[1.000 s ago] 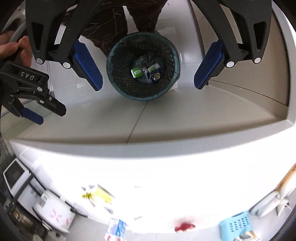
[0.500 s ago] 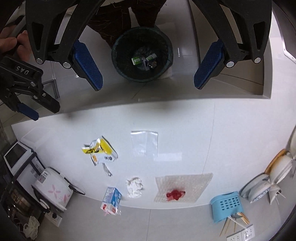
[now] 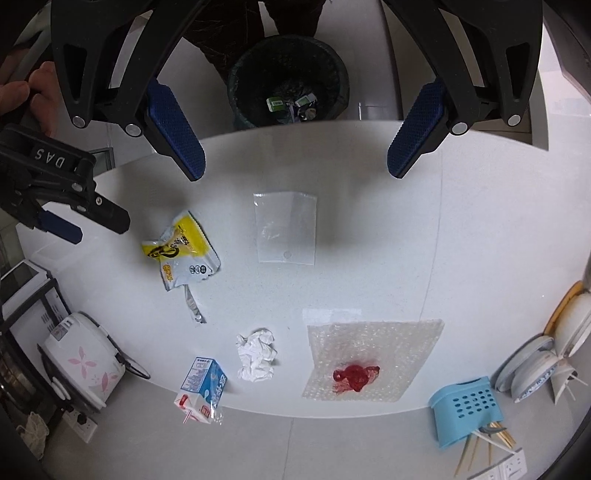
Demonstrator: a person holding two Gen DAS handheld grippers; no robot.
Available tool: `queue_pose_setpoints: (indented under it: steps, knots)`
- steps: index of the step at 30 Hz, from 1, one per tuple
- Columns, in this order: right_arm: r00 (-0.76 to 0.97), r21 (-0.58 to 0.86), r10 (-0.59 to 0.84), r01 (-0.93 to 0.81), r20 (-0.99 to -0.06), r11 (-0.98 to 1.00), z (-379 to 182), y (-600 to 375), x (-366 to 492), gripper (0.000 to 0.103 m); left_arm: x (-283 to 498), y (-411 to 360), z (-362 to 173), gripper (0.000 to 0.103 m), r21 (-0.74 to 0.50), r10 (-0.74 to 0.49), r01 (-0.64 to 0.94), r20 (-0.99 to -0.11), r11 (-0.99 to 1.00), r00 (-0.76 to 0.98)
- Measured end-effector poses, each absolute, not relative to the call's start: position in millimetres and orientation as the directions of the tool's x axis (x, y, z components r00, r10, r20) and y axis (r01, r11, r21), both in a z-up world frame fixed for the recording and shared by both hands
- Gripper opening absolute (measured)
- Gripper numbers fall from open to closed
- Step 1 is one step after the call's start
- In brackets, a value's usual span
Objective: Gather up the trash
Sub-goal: 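Move both grippers back over the counter toward the yellow wrapper and clear bag, then grasp the yellow snack wrapper with the right gripper while the left gripper grasps the clear bag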
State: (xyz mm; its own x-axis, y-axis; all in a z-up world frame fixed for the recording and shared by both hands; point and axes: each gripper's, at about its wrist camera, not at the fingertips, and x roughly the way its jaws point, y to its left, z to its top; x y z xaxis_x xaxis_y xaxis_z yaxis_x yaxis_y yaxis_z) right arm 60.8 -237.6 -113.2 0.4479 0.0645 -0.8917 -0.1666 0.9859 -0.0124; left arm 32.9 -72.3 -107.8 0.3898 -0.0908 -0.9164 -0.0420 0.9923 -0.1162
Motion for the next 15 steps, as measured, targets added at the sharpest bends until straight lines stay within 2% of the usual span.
queue_pose_setpoints:
  steps: [15]
  knots:
    - [0.279, -0.025, 0.043, -0.236, -0.959, 0.971, -168.6, -212.8, 142.5, 0.093, 100.0, -75.9, -170.0, 0.097, -0.128, -0.101, -0.083, -0.957, 0.988, 0.271]
